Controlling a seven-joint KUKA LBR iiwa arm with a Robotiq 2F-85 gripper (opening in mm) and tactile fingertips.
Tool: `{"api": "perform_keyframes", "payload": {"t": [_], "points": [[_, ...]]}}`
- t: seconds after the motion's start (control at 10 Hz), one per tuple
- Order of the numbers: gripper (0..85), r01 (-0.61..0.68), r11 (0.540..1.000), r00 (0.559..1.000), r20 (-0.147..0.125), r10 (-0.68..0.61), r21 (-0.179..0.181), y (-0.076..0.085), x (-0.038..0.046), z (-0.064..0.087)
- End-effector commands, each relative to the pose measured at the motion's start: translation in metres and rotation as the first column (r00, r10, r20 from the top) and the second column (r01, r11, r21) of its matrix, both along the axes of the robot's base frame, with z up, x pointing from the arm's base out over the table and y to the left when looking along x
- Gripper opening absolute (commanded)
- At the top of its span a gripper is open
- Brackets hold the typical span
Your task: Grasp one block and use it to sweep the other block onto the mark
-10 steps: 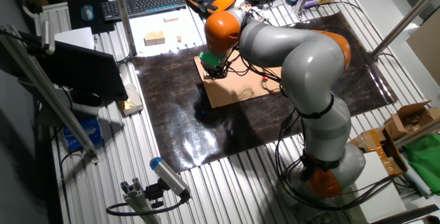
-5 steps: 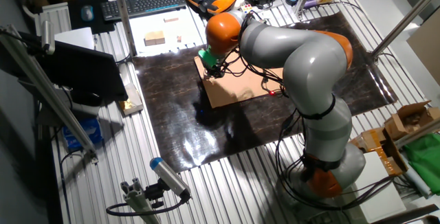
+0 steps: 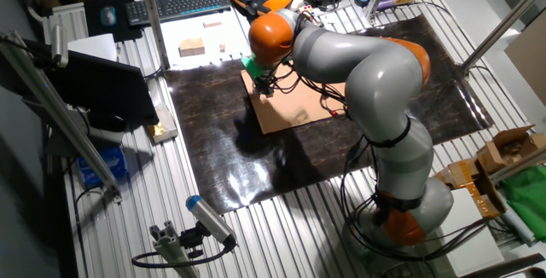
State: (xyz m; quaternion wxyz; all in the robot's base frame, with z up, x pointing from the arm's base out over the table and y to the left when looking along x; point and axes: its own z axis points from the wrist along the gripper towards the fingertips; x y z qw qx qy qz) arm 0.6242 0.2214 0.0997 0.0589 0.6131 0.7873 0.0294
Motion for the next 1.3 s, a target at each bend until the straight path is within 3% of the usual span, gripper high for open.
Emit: {"api": "perform_keyframes", "payload": {"t": [0.0, 0.1, 0.2, 0.3, 0.4, 0.9, 1.2], "points": [[8.0, 0.446, 0.895, 0.895, 0.001, -0.446, 0.007, 0.0, 0.0007, -0.002], [26.0, 0.461, 0.888, 0.888, 0.001, -0.461, 0.008, 0.0, 0.002, -0.004], [37.7, 0.481, 0.877, 0.877, -0.005, -0.481, 0.012, 0.0, 0.0031, -0.005], [59.7, 0.502, 0.864, 0.865, -0.008, -0.502, 0.017, 0.001, 0.0038, -0.006], [75.0, 0.526, 0.85, 0.85, -0.009, -0.526, 0.018, 0.001, 0.0056, -0.006], [81.7, 0.67, 0.741, 0.742, -0.005, -0.671, 0.032, 0.001, 0.0151, -0.018], [81.7, 0.698, 0.715, 0.716, -0.006, -0.699, 0.033, -0.003, 0.0163, -0.031]]}}
